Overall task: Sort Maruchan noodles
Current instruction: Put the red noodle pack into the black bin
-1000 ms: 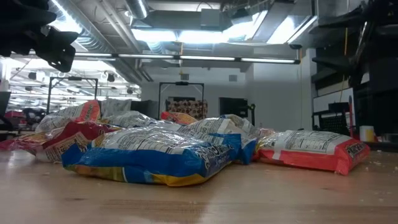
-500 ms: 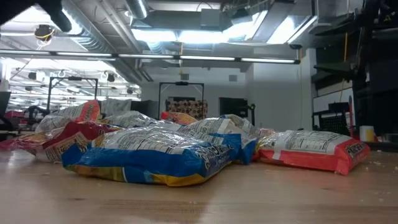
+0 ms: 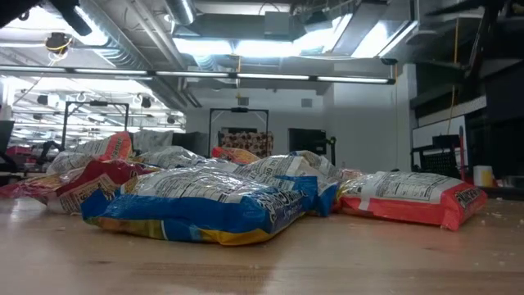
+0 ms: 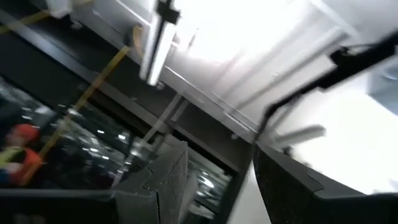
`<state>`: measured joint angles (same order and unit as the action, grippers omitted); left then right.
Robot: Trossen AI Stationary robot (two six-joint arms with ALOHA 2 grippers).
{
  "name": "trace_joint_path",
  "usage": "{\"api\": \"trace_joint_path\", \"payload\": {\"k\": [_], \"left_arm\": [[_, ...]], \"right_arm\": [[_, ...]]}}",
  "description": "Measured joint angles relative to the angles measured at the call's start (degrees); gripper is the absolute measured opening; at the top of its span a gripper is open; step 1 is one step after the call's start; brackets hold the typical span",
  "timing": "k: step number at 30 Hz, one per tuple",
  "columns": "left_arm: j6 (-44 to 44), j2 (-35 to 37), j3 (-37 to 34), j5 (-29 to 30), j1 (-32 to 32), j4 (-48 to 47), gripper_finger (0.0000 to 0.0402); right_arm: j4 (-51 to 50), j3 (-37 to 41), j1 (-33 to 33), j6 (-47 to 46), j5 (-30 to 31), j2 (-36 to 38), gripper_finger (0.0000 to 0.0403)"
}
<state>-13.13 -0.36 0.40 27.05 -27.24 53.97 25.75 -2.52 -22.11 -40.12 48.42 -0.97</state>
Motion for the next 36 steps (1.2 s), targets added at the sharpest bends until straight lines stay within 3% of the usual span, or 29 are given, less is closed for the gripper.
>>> {"api": "trace_joint_path", "payload": {"k": [5, 8, 12, 18, 20, 23, 28, 36], "left_arm": [[-3.7, 0.0, 0.0, 3.0, 0.0, 0.2, 0.0176], [-3.0, 0.0, 1.6, 7.9, 0.0, 0.1, 0.0176], [-3.0, -1.1, 5.4, 11.5, 0.0, -5.1, 0.0176], [-3.1, -5.3, 16.6, 16.5, 0.0, -21.4, 0.0176], [-3.2, -7.1, 20.1, 18.4, 0.0, -26.5, 0.0176], [-3.2, -10.3, 24.2, 20.8, 0.0, -31.3, 0.0176], [-1.6, -13.1, 27.4, 21.0, 0.0, -32.5, 0.0176], [-0.2, -13.3, 27.9, 21.8, 0.0, -32.6, 0.0176]], "right_arm": [[-1.4, -7.8, 0.0, 9.5, 0.3, -2.0, 0.0347], [-9.2, -15.6, 0.0, 14.8, 1.6, -6.4, 0.0347], [-30.7, -28.9, 0.0, 14.0, 5.1, -16.9, 0.0347], [-65.7, -45.1, 0.1, -2.9, 9.4, -37.1, 0.0347], [-75.0, -48.4, 1.3, -9.8, 5.7, -44.2, 0.0347], [-84.6, -50.6, 4.7, -16.3, -7.2, -53.8, 0.0347], [-88.8, -50.0, 11.2, -11.8, -27.8, -66.8, 0.0347], [-81.3, -50.0, 21.3, 6.5, -33.7, -78.8, 0.0347]]}}
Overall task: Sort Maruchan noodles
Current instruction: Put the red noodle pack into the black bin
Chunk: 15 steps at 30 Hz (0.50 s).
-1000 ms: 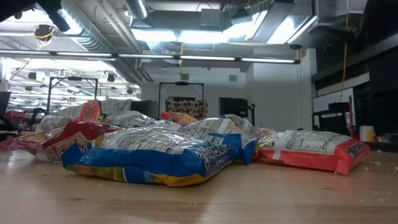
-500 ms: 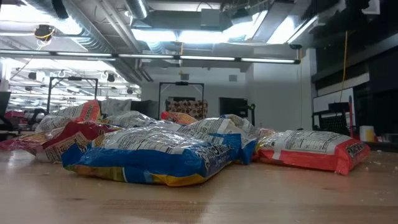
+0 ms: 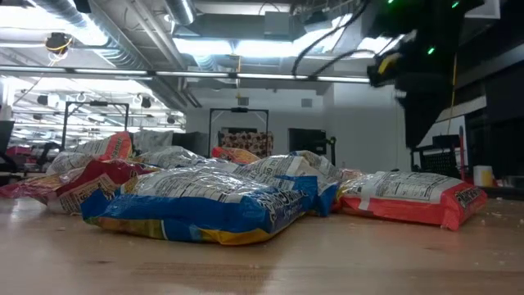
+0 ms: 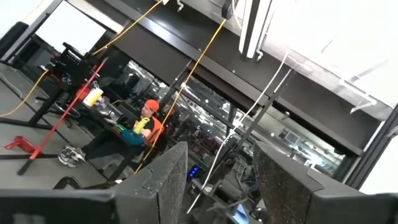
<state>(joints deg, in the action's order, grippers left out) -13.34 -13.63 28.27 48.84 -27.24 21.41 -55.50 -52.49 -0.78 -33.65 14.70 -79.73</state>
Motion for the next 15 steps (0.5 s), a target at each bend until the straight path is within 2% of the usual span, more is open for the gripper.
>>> {"api": "trace_joint_path", "payload": {"k": [7, 10, 15], "left_arm": [[0.0, 0.0, 0.0, 0.0, 0.0, 0.0, 0.0176], [0.2, 0.0, 0.0, 0.0, 0.0, 0.0, 0.0176], [0.4, 0.0, 0.0, 0.0, 0.0, -0.1, 0.0176]], "right_arm": [[6.4, 0.0, 9.5, 10.1, -5.1, -3.6, 0.0347], [6.7, 0.1, 11.4, 12.2, -5.4, -3.7, 0.0347], [12.3, 4.8, 12.0, 12.7, -10.8, -3.7, 0.0347]]}}
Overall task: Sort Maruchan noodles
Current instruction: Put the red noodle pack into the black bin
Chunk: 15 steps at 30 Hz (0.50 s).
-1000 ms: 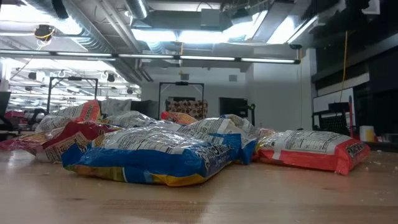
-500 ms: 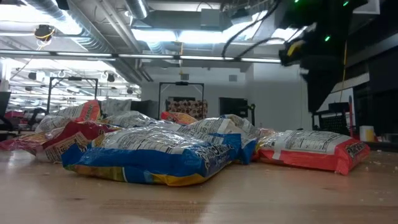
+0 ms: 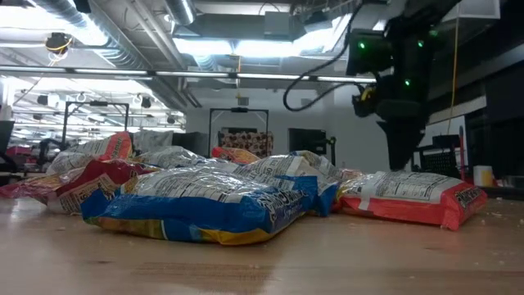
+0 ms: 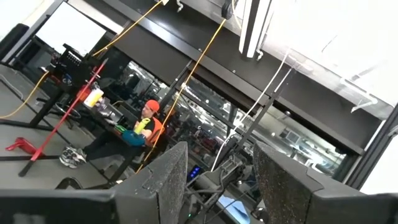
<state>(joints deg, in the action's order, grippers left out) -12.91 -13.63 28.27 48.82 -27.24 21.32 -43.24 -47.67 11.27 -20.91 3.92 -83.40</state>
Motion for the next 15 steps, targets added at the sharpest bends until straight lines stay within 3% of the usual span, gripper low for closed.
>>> {"api": "trace_joint_path", "payload": {"k": [15], "left_arm": [[0.1, 0.0, 0.0, 3.8, 0.0, -0.4, 0.0176]], "right_arm": [[15.1, 11.9, 0.5, -2.8, 1.1, 0.0, 0.0342]]}}
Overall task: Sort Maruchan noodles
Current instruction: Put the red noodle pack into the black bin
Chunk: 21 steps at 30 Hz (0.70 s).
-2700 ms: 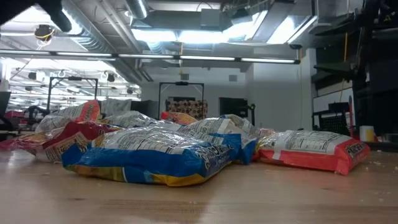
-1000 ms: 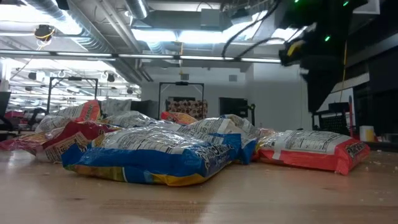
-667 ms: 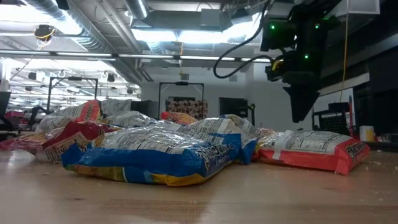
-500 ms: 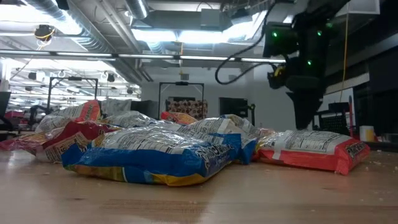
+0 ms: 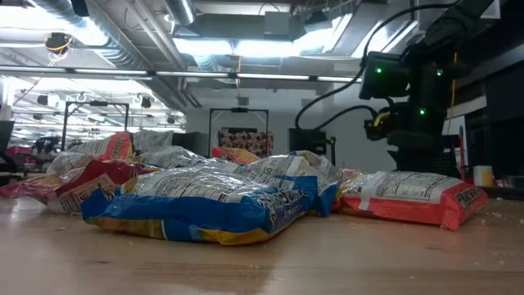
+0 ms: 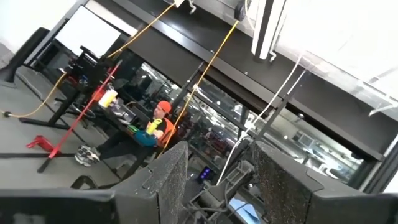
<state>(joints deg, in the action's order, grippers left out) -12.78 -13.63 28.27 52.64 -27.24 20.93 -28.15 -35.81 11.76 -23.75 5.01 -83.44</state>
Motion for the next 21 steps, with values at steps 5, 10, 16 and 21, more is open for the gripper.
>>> {"api": "trace_joint_path", "payload": {"k": [5, 10, 16, 21], "left_arm": [[0.0, 0.0, 0.0, 1.6, 0.0, 0.0, 0.0176], [-0.2, 0.0, 0.0, 2.2, 0.0, 0.0, 0.0176], [-0.2, 0.0, 0.0, 2.3, 0.0, 0.0, 0.0176], [-0.3, 0.0, 0.0, 2.3, 0.0, 0.0, 0.0176]], "right_arm": [[1.2, 0.3, 0.0, -0.6, 1.2, 0.0, 0.0284], [1.4, 0.3, 0.0, -0.6, 1.8, -0.1, 0.0191], [1.1, 0.3, 0.0, -1.2, 1.1, -0.1, 0.006], [-0.2, -0.4, 0.0, -4.0, 0.7, -0.1, 0.0012]]}}
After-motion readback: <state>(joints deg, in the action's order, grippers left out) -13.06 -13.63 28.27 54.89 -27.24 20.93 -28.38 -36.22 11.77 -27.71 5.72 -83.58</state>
